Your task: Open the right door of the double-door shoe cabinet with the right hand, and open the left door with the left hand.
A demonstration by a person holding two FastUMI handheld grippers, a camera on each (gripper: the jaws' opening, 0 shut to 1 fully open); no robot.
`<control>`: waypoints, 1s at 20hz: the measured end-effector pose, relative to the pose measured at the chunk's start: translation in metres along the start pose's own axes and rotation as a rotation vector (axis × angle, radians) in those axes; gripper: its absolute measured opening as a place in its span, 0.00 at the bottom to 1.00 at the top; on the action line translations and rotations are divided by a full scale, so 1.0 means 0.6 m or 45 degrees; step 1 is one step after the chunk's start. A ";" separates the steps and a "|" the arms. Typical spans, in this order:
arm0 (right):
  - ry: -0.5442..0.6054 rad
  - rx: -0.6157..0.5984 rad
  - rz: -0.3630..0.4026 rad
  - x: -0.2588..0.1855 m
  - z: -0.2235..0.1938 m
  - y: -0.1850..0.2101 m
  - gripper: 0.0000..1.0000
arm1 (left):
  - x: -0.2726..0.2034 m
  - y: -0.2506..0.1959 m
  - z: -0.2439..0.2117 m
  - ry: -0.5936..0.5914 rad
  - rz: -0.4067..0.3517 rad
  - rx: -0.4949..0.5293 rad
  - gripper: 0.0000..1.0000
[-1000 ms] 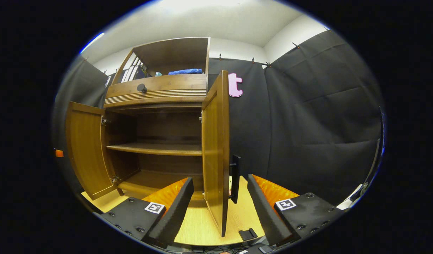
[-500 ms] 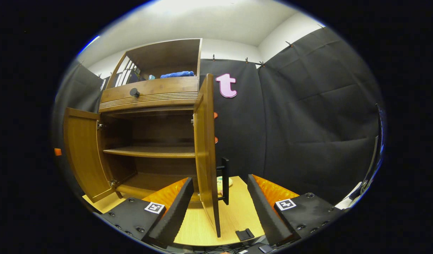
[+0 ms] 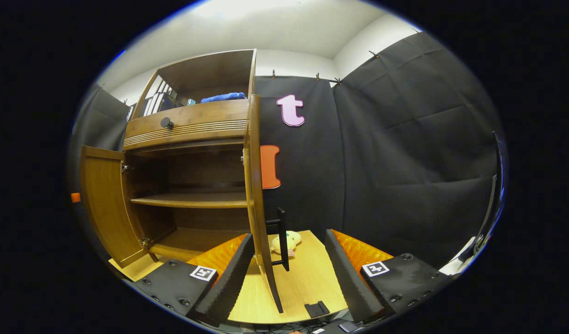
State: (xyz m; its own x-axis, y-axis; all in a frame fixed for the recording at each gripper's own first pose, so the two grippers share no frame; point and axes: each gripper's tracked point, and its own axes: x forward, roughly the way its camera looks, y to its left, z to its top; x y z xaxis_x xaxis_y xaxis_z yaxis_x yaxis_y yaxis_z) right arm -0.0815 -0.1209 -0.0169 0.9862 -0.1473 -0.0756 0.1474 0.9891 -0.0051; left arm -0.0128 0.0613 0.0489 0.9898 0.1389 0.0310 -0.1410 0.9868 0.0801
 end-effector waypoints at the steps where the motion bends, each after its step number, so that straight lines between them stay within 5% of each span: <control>1: -0.005 -0.003 -0.007 0.001 0.001 -0.004 0.99 | 0.005 0.000 0.007 -0.012 0.005 0.001 0.65; 4: -0.016 -0.003 -0.021 0.005 0.007 -0.010 0.99 | 0.005 -0.004 0.016 -0.036 0.006 0.010 0.70; 5: -0.016 -0.003 -0.023 0.006 0.007 -0.011 0.91 | 0.003 -0.008 0.016 -0.038 0.002 0.009 0.74; 7: -0.011 -0.005 -0.024 0.006 0.004 -0.012 0.99 | -0.001 -0.012 0.017 -0.038 -0.014 0.006 0.80; 8: -0.010 -0.005 -0.024 0.007 0.004 -0.011 0.92 | -0.001 -0.013 0.017 -0.034 -0.012 0.007 0.85; 10: -0.008 -0.004 -0.023 0.009 0.004 -0.008 0.96 | 0.003 -0.010 0.015 -0.030 -0.013 0.002 0.92; 15: -0.006 -0.010 -0.021 0.008 0.003 -0.008 0.91 | 0.003 -0.003 0.011 -0.014 0.008 -0.016 0.89; 17: -0.003 -0.010 -0.020 0.009 0.001 -0.006 0.98 | 0.003 -0.001 0.009 -0.009 0.014 -0.023 0.89; 18: -0.001 -0.010 -0.019 0.009 0.001 -0.005 0.91 | 0.002 0.001 0.008 -0.006 0.017 -0.026 0.89; 20: -0.001 -0.006 -0.017 0.011 0.001 -0.004 0.91 | 0.001 0.003 0.007 -0.004 0.025 -0.027 0.89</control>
State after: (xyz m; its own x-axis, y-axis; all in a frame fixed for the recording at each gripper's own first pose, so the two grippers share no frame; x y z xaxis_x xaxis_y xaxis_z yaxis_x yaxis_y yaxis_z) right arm -0.0756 -0.1244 -0.0170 0.9842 -0.1607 -0.0745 0.1603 0.9870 -0.0110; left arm -0.0123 0.0630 0.0535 0.9869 0.1577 0.0352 -0.1596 0.9854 0.0586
